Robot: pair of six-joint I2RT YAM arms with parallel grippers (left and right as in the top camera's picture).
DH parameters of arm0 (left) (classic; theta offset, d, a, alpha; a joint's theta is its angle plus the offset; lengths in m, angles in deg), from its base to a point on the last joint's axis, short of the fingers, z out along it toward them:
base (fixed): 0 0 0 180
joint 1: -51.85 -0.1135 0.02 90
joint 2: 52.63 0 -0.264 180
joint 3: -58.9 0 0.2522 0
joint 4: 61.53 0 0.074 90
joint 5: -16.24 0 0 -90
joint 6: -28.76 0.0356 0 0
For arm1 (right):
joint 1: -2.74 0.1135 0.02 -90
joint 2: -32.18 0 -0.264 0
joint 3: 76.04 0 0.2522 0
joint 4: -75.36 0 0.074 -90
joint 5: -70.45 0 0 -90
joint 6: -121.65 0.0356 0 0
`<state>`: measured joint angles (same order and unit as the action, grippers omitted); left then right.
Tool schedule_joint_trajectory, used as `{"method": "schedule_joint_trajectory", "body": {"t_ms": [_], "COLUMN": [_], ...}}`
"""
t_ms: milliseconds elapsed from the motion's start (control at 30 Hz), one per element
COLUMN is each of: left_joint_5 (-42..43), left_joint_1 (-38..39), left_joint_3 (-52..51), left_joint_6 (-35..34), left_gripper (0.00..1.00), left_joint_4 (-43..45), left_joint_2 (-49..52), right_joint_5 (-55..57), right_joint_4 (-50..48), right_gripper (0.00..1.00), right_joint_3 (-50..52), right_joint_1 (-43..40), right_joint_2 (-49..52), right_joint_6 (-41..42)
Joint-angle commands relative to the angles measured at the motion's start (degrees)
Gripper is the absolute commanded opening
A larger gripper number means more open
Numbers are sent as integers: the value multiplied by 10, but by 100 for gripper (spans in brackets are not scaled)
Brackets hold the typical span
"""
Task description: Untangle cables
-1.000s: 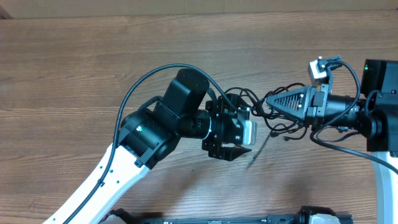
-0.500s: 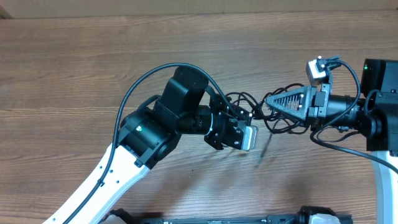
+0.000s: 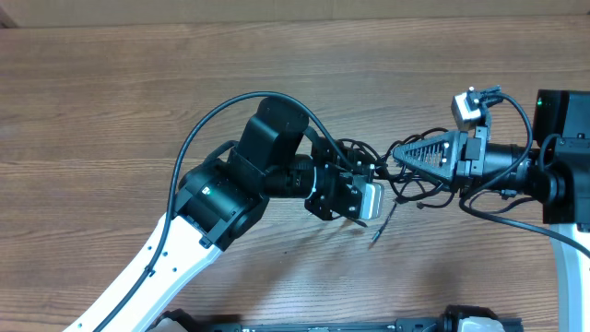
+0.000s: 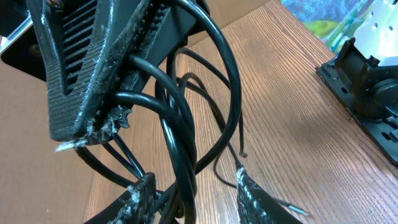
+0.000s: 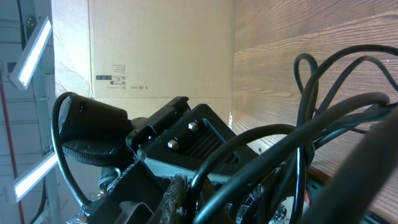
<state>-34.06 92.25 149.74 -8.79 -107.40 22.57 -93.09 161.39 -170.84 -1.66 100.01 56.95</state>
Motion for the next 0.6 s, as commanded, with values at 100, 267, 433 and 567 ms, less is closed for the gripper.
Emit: {"method": "schedule_joint_trajectory", "body": {"t_ms": [100, 267, 433, 567], "left_joint_5": [8, 8, 8, 7], "left_joint_1": [0, 0, 0, 0], "left_joint_3": [10, 10, 10, 10], "left_joint_6": [-15, -15, -15, -24], "left_gripper": [39, 24, 4, 4], "left_joint_4": [0, 1, 3, 16], "left_joint_2": [-10, -10, -10, -10], "right_joint_5": [-53, -54, -54, -54], "right_joint_4": [2, 5, 5, 5], "right_gripper": [4, 4, 4, 4], "right_joint_3": [-4, -4, -4, -4], "right_joint_1": [3, 3, 3, 3], "right_joint_2": [-3, -3, -3, -3], "right_joint_6": [-2, -15, -17, -20]}}
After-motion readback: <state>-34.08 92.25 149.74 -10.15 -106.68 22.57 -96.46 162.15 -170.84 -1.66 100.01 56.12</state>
